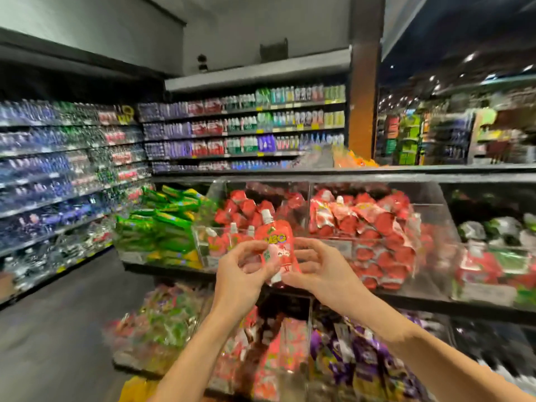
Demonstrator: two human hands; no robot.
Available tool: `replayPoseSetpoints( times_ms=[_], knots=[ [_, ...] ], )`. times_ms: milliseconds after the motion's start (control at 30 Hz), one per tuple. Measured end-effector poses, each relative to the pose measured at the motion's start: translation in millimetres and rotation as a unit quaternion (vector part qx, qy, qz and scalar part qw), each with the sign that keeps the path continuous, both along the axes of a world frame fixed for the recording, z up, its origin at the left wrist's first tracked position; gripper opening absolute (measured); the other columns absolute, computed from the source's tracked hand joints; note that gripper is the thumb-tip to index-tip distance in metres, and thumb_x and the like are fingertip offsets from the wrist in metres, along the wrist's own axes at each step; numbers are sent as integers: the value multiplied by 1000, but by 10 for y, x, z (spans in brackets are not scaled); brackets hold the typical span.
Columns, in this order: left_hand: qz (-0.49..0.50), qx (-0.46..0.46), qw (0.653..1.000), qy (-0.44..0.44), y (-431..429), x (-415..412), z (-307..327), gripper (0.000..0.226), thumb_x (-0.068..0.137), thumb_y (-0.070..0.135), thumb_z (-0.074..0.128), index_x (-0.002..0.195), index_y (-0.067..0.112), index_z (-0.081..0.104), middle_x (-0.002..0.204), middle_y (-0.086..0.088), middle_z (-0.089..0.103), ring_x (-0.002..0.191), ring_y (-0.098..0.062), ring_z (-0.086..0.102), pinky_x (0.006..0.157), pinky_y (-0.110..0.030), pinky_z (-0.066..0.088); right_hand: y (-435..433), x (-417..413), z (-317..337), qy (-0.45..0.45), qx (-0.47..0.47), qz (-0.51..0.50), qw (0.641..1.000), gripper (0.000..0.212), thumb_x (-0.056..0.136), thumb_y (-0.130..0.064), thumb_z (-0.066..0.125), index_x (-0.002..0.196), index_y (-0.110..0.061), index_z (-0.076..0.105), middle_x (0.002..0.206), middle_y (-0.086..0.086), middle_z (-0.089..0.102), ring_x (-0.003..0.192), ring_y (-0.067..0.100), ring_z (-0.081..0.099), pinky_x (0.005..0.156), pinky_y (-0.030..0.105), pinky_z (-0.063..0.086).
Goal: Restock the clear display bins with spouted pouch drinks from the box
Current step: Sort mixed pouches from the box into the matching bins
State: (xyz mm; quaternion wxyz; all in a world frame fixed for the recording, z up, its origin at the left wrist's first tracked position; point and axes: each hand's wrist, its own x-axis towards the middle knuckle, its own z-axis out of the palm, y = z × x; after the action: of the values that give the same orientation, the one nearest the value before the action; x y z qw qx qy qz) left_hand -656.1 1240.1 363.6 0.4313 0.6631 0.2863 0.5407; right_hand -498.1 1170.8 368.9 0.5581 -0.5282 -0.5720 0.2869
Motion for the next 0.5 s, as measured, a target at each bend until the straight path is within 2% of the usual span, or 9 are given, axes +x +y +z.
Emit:
replayPoseSetpoints(
  times_ms=[67,133,200,267,333,400,433,500],
  knots=[
    [-36,-17,999,24,160,-15,16,35,72,13,88,99,25,71,99,10,75,89,0,70,77,-16,53,106,7,31,-22,12,-7,1000,58,78,-10,83,129,-15,57,106,2,75,89,17,74,84,36,58],
    [-86,-23,994,58,302,-77,107,47,66,21,84,111,22,69,107,11,74,97,2,69,83,-17,53,243,5,72,-37,22,-8,999,56,78,-16,84,128,-16,58,104,1,75,89,16,74,84,36,58],
    [-137,-30,987,82,474,-165,245,56,67,11,84,119,15,65,104,13,74,97,3,68,81,-16,53,419,7,132,-49,35,-10,998,51,80,-22,83,125,-20,59,103,0,75,91,15,73,87,37,58],
    [-166,-38,979,111,604,-206,407,63,68,-3,85,125,13,64,109,10,73,99,3,67,80,-13,52,609,36,197,-33,40,-21,998,43,81,-30,80,120,-23,61,101,1,76,92,16,74,88,42,58],
    [-141,-15,978,152,700,-161,527,64,69,-7,84,125,17,64,108,9,71,91,3,67,72,-12,51,843,74,236,-31,44,-33,998,37,81,-39,76,114,-26,64,99,1,77,92,17,74,88,43,58],
    [-67,34,979,188,848,-55,607,59,69,0,87,121,21,67,99,19,66,83,-3,67,66,-13,52,1063,60,265,-28,43,-53,997,23,85,-39,74,102,-27,67,92,3,77,83,17,73,82,42,57],
    [-29,57,977,204,947,-7,624,55,70,6,88,119,22,69,99,22,62,84,-5,66,69,-15,53,1173,41,273,-19,38,-67,997,19,86,-39,72,100,-25,69,87,5,77,76,18,71,77,41,56],
    [20,94,970,225,1210,70,614,50,71,17,89,117,25,72,113,16,61,97,-10,64,84,-24,55,1394,-10,330,-5,25,-94,995,20,92,-34,68,104,-18,70,83,6,77,71,24,69,71,42,56]
  ],
)
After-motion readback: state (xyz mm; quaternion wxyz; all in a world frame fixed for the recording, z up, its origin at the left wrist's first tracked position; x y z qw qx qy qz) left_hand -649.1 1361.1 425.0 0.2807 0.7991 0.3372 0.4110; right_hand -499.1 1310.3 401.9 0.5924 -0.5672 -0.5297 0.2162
